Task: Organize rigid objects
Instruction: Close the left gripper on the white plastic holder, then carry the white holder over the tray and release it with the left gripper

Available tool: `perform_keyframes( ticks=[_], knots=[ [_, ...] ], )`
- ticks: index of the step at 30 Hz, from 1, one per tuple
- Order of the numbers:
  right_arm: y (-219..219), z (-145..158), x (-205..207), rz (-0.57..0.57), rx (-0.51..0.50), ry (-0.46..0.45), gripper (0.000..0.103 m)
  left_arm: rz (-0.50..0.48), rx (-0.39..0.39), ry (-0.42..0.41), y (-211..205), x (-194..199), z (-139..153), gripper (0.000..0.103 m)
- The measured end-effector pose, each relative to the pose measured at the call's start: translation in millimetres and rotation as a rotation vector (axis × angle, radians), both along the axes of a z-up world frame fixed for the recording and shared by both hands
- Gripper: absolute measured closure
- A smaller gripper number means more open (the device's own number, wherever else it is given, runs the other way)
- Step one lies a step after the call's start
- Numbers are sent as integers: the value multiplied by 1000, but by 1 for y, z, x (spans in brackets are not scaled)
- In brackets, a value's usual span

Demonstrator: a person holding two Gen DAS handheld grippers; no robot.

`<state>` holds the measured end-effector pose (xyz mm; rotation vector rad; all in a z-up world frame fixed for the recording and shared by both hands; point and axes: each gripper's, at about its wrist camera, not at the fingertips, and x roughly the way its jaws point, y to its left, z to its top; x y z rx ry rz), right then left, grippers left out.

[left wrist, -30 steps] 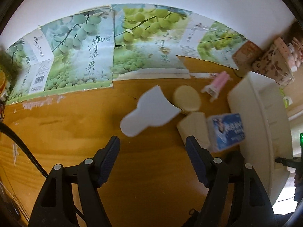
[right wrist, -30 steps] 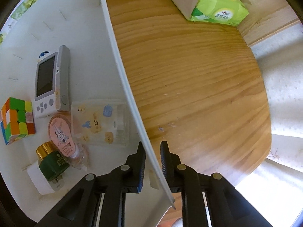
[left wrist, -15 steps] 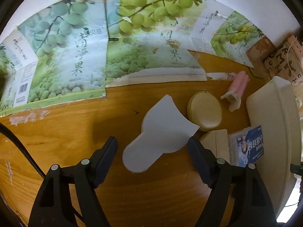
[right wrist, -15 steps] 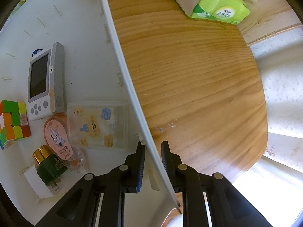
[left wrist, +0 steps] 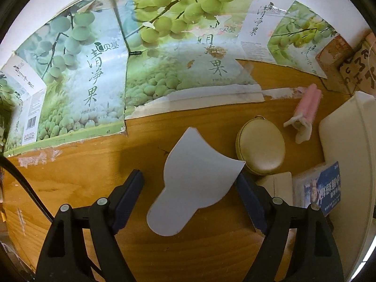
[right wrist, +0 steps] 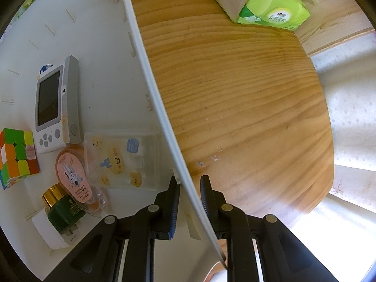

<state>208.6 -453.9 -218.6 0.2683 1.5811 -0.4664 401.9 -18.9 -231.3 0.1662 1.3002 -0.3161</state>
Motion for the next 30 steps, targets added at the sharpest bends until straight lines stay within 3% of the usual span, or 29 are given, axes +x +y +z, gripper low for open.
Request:
perform_keyframes(
  ticks=[3,10,18,21,30],
  knots=[
    [0,1,0,1,1,3,85,16,20,-10,-10,5,-3,22],
    [-1,1,0,-1,5,6,85,49,36,-49,-23,16,-3,44],
    [0,2,-3,2,1,-12,85,145,6,-30,-2,15,4,45],
    [1,4,-8,-4,2,-36,85,175,30,-21,12,1,7,45],
    [-3,6,-21,36,39,-79,87,291,-54,-50,36,-64,30,45]
  ],
)
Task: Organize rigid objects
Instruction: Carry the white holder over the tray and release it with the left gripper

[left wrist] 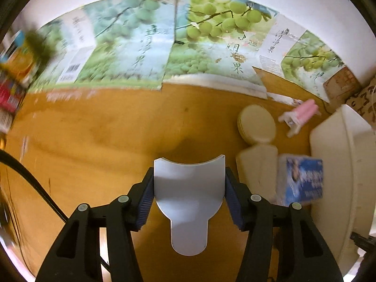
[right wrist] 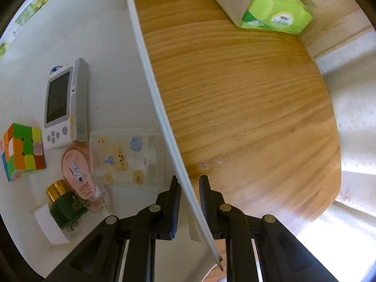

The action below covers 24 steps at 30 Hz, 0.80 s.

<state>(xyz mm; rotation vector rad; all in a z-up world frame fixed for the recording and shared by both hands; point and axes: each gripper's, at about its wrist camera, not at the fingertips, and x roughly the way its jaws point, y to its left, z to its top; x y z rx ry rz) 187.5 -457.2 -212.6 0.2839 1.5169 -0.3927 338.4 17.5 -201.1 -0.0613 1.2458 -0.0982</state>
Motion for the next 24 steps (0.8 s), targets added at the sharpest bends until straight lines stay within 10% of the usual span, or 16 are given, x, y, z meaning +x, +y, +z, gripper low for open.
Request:
perform_keyframes(
  ticks=[24],
  knots=[
    [8,3,-32,238,95,-84,87,32,-167,-380,-55,-149,118,45]
  ],
)
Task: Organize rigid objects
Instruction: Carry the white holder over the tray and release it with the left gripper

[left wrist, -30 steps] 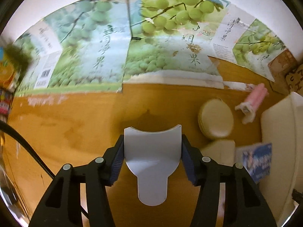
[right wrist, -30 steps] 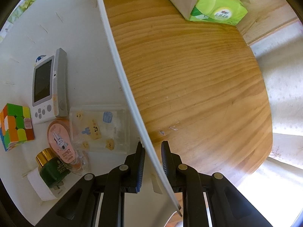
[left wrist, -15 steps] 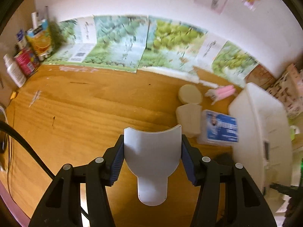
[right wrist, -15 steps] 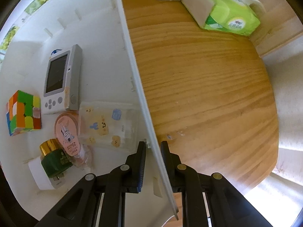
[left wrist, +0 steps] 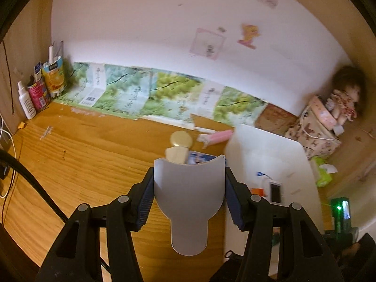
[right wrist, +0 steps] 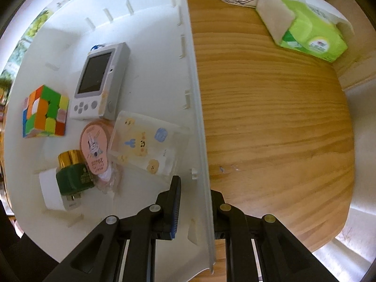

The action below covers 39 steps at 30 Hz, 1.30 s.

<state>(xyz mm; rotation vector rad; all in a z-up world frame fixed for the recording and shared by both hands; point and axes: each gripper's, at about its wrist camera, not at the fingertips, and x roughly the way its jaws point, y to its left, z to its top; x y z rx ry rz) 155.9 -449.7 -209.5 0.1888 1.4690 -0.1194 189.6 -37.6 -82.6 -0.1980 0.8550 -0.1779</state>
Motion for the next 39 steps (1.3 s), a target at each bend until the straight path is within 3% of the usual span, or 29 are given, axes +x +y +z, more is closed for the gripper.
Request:
perform_keyframes(
  ticks=[9,19,34,37,39],
  knots=[
    [8,-2,-3,107,8,-8,95,-101,-8,-29,-58,-32,12,45],
    [11,-6,-24,232,30,-24,96,-235,30,-14,-131,-57,10,44],
    [-1,-15,-27,369,94,-45,89,-365,80,56,-210,-60,-7,44],
    [-2,-16,-28,383,105,-47,88,-369,86,62,-214,-58,-8,43],
    [-3,-15,-28,386,110,-49,88,-370,92,62,-215,-58,-9,34]
  ],
)
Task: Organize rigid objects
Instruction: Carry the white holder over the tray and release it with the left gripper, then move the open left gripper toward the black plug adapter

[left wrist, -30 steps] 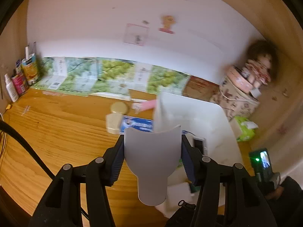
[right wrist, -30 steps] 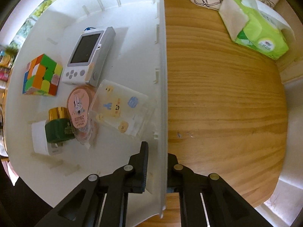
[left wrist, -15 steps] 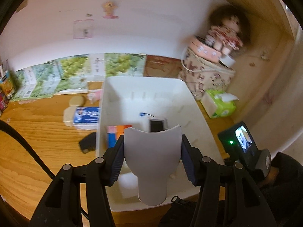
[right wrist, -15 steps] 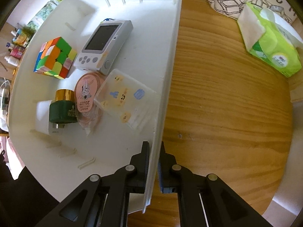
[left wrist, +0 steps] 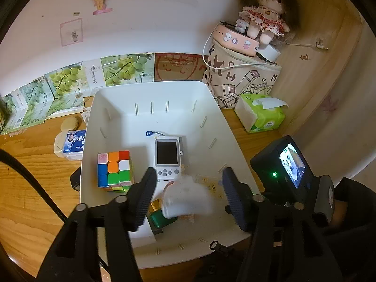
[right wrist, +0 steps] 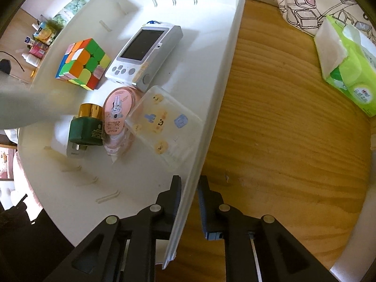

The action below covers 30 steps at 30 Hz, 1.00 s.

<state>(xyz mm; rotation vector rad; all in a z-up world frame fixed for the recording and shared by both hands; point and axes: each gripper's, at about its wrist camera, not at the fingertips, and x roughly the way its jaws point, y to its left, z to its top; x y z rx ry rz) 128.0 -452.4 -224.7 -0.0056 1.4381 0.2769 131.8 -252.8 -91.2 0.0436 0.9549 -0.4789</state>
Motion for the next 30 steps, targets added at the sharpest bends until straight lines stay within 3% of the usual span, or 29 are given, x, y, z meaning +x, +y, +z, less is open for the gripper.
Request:
perform_keyframes(
  ticks=[1,14,30],
  knots=[
    [-1,1,0,0,2,0,88,-2,3,-2,0,0,0,30],
    [2,5,1,-93,-42,10,88,-30,19,6,24,9,1,28],
    [7,5,-3,-431,-122,46,89,-42,41,54,125,36,-6,28]
  ],
)
